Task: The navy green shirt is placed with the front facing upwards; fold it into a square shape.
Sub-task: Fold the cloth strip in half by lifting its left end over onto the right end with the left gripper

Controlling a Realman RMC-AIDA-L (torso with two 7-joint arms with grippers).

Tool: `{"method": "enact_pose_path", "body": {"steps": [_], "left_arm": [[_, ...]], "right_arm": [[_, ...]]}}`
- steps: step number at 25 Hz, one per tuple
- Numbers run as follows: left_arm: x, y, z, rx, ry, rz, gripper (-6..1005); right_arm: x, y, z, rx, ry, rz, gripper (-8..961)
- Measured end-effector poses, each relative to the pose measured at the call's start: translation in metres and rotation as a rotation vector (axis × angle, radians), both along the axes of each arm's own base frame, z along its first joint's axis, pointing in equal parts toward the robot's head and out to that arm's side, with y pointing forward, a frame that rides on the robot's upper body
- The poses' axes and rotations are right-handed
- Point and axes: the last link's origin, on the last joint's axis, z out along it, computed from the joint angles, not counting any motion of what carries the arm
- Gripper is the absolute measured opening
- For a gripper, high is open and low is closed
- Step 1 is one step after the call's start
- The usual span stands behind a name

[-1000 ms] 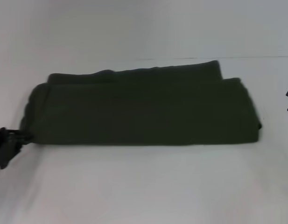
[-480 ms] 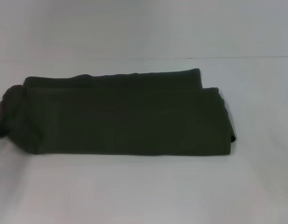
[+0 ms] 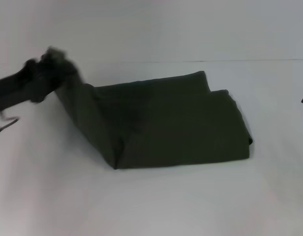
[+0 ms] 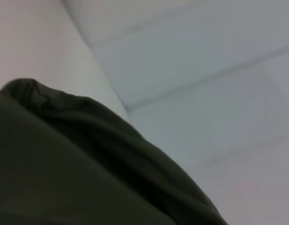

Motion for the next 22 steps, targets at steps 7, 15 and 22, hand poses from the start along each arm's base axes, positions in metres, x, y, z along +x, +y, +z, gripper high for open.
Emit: {"method": "enact_pose_path", "body": {"steps": [7,15,22], "left_arm": [[0.071,0.027,-0.037,-0.101,0.021,-0.193,71],[0.127,0.043,-0.1,-0.189,0.192,-0.321,71],[0.153,0.044,-0.152,-0.214,0.348,-0.393,70]], "right_arm": [[-0.003,0.003,-0.002,-0.006,0.0,0.011,939],[-0.003,0.003,-0.003,-0.006,0.001,0.01,939],[-0.004,0.003,-0.002,-0.007,0.002,0.009,938]]}}
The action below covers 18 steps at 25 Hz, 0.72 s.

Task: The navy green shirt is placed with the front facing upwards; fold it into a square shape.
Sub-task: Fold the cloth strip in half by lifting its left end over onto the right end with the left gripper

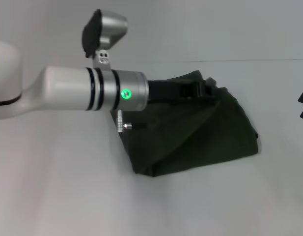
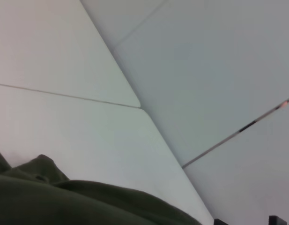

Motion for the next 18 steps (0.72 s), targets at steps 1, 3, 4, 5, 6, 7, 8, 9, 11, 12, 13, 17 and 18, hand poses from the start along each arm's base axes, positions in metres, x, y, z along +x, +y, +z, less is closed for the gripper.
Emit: {"method": "enact_pose_path", "body": {"steps": [1,3,4,5,6,7,8,9,11,12,13,17,18], "left_arm": [[0.003,-0.001,-0.004,0.003,0.005,-0.012,70],[0.007,-0.005,-0.009,-0.001,0.002,-0.044,70],[0.01,-0.009,-0.012,-0.01,-0.001,-0.071,70],[0.011,-0.011,-0.014,-0.016,0.002,-0.089,70],[0.012,-0.012,-0.015,-0.021,0.005,-0.103,70],[0.012,-0.012,-0.016,-0.02,0.009,-0.106,77],[0.012,-0.012,-0.016,-0.018,0.011,-0.106,83],[0.012,-0.013,-0.017,-0.02,0.012,-0.107,90],[0.014,-0.015,-0.018,-0.032,0.01,-0.117,103],[0.015,-0.016,-0.017,-0.036,0.004,-0.126,139],[0.014,-0.016,-0.016,-0.033,-0.002,-0.131,175],[0.011,-0.021,0.002,-0.013,-0.087,-0.157,319],[0.008,-0.021,0.007,-0.005,-0.107,-0.153,420]], "right_arm": [[0.0,0.0,0.0,0.0,0.0,0.0,938],[0.0,0.0,0.0,0.0,0.0,-0.001,938],[0.001,-0.001,0.0,0.0,0.0,-0.002,938],[0.001,-0.001,0.0,0.001,-0.001,-0.003,938],[0.002,-0.001,0.0,0.001,-0.002,-0.005,938],[0.002,-0.001,0.0,0.002,-0.003,-0.007,938],[0.002,-0.001,0.0,0.003,-0.004,-0.008,938],[0.003,-0.002,0.0,0.003,-0.005,-0.011,938],[0.004,-0.002,0.001,0.005,-0.007,-0.016,938],[0.004,-0.002,0.001,0.006,-0.008,-0.018,938],[0.005,-0.002,0.001,0.006,-0.009,-0.021,938],[0.006,-0.001,0.003,0.008,-0.012,-0.026,938],[0.007,-0.002,0.003,0.006,-0.015,-0.028,938]]}}
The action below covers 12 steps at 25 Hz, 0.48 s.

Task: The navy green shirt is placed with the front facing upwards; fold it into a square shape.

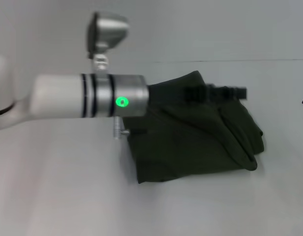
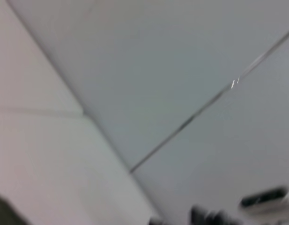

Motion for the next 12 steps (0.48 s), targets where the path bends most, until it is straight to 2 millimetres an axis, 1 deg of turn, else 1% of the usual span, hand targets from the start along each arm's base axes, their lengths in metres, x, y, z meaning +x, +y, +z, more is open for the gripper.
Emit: {"method": "enact_pose_path", "body": {"steps": [1,3,6,7,12], "left_arm": [[-0.006,0.001,0.01,0.015,-0.042,0.025,521],[-0.03,0.002,0.035,0.041,-0.129,0.135,564],[-0.064,0.0,0.06,0.026,-0.177,0.28,627],[-0.077,-0.004,0.068,0.011,-0.184,0.33,649],[-0.115,-0.021,0.093,0.035,-0.229,0.417,755]], "right_arm": [[0.0,0.0,-0.001,-0.005,-0.005,-0.002,938],[0.001,0.0,-0.002,-0.028,-0.023,-0.002,937],[-0.001,0.005,-0.005,-0.112,-0.074,0.009,937],[-0.004,0.009,-0.006,-0.142,-0.094,0.017,937],[-0.025,0.043,-0.005,-0.309,-0.229,0.04,937]]}}
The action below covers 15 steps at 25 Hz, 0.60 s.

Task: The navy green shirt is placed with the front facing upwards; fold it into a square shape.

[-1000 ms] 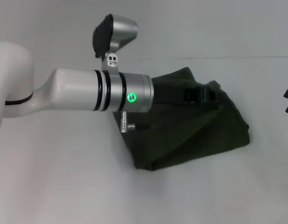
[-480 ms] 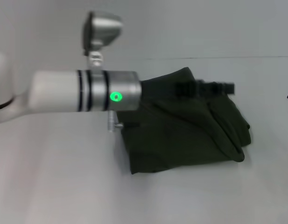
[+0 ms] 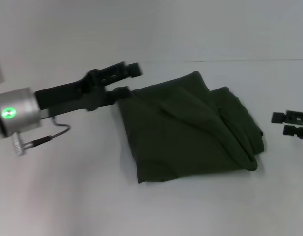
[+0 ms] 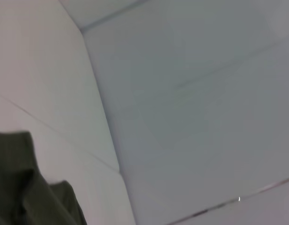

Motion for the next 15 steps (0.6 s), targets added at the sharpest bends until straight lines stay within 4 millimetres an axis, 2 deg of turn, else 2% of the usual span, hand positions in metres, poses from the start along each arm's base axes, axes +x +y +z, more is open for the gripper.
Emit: {"method": "enact_pose_path", "body": {"steps": [3,6,10,15], "left_arm": [[-0.018,-0.007,0.011,0.031,0.011,0.038,854],[-0.027,-0.01,0.018,0.053,0.016,0.056,952],[-0.033,-0.012,0.023,0.072,0.02,0.061,952],[-0.035,-0.012,0.024,0.089,0.027,0.063,951]], "right_arm": [[-0.015,0.025,-0.002,-0.066,-0.108,-0.011,937],[-0.032,0.047,-0.007,-0.11,-0.213,-0.006,937],[-0.051,0.066,-0.019,-0.169,-0.339,-0.006,937],[-0.064,0.074,-0.033,-0.18,-0.377,0.002,936]]}}
